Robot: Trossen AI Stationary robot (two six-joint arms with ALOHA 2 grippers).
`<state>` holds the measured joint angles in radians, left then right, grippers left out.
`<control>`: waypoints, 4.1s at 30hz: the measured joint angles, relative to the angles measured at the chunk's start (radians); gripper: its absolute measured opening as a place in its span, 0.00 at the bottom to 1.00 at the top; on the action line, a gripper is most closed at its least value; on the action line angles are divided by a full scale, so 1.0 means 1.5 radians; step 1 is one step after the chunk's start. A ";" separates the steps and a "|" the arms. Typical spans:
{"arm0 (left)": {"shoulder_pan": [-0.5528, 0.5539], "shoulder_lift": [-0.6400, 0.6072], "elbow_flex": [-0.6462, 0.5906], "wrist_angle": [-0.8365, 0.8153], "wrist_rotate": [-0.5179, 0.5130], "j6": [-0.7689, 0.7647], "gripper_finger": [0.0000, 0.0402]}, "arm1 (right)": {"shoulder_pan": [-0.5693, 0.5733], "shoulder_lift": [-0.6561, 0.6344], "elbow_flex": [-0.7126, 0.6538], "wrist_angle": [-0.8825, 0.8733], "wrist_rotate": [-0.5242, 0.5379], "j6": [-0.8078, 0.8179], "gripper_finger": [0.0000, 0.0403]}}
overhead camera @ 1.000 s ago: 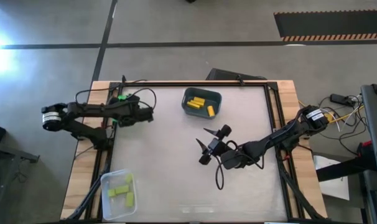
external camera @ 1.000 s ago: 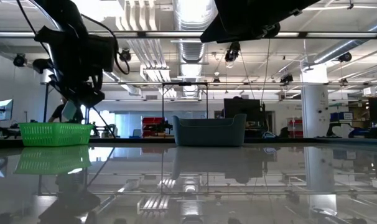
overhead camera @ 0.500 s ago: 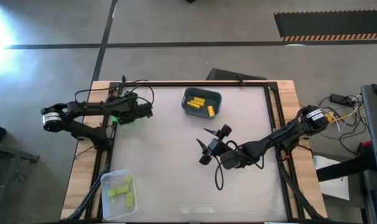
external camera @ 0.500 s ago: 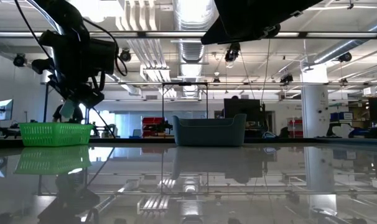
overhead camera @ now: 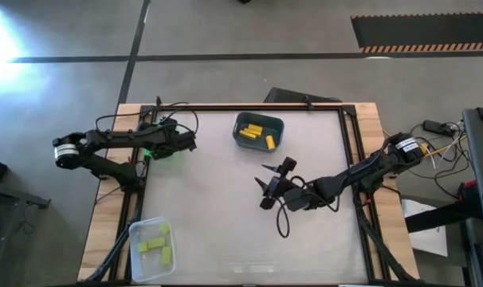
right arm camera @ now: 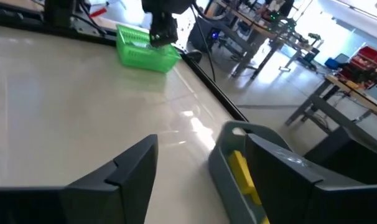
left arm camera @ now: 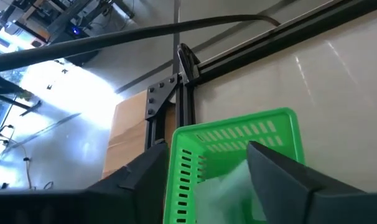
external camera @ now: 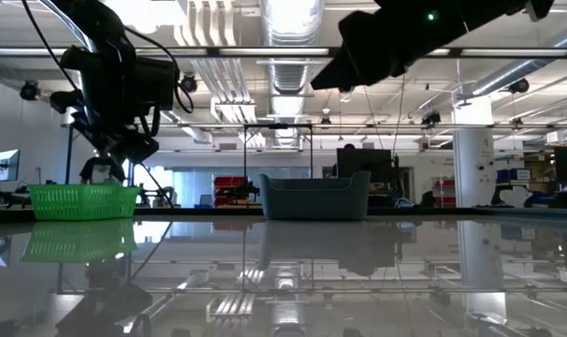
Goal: Sort & place blocks by color
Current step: Put the blue block into the green bin, then return to Home position
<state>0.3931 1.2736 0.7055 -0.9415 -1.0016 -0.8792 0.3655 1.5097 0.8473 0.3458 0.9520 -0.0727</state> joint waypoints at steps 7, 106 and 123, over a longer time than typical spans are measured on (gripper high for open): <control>-0.023 -0.011 0.000 0.000 0.001 0.015 0.61 | -0.035 -0.073 -0.081 0.002 -0.047 0.042 0.56; -0.728 -0.734 -0.465 0.709 0.084 0.608 0.02 | -0.171 -1.006 -0.558 -0.187 -0.353 0.044 0.43; -0.728 -0.702 -0.466 0.709 0.084 0.608 0.02 | -0.282 -0.999 -0.558 -0.212 -0.595 -0.039 0.44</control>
<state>-0.6987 0.2208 0.0067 0.1222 -0.8753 0.0330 -0.0578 0.0110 0.0105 0.0277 0.0597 -0.1310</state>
